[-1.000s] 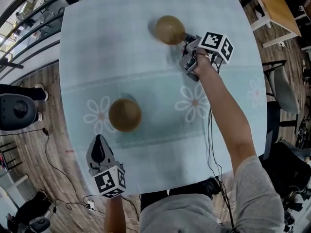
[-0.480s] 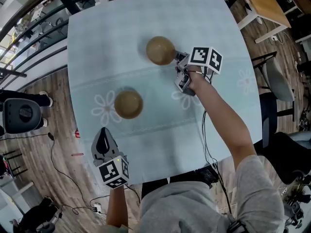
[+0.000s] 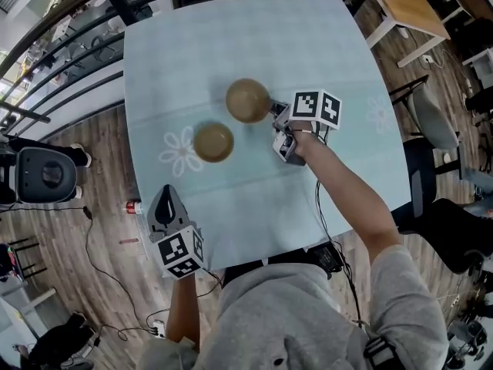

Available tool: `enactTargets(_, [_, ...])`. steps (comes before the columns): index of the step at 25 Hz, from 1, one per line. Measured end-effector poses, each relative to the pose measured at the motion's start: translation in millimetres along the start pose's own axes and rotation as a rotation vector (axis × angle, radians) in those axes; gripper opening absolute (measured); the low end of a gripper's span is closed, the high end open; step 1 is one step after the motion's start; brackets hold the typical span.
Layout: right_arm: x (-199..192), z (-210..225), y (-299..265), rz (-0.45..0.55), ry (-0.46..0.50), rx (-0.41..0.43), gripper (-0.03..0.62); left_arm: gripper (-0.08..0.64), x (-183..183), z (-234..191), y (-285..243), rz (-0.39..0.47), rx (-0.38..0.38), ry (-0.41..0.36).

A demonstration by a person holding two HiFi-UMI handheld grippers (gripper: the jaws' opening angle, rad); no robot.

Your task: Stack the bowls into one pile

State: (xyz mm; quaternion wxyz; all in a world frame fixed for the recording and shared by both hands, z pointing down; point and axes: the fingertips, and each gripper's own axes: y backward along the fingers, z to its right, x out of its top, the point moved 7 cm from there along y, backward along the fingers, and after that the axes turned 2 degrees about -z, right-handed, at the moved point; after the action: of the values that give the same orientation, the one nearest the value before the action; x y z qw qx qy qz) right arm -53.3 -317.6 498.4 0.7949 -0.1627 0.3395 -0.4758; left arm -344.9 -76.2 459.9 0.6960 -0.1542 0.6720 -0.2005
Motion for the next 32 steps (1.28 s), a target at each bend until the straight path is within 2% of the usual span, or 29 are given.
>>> enactTargets(5, [-35.5, -15.4, 10.6, -0.034, 0.036, -0.006, 0.034, 0.017, 1.9, -5.5, 14.3, 0.020, -0.006, 0.019])
enactTargets(9, [-63.0, -17.7, 8.2, -0.077, 0.070, -0.014, 0.034, 0.017, 5.5, 7.7, 22.7, 0.037, -0.028, 0.008])
enactTargets(16, [-110.1, -18.5, -20.7, -0.115, 0.054, -0.057, 0.034, 0.017, -1.2, -4.8, 45.8, 0.048, -0.022, 0.006])
enactTargets(22, [-120.7, -23.1, -36.9, -0.104, 0.059, -0.108, 0.034, 0.017, -17.0, -23.3, 60.5, 0.026, -0.006, 0.017])
enactTargets(28, [-121.8, -31.7, -54.1, -0.125, 0.163, -0.138, 0.035, 0.017, -24.0, -33.1, 61.0, 0.024, 0.005, 0.039])
enactTargets(32, [-118.3, -32.4, -56.0, -0.141, 0.222, -0.110, 0.037, 0.017, -23.6, -24.1, 57.6, 0.026, 0.006, 0.039])
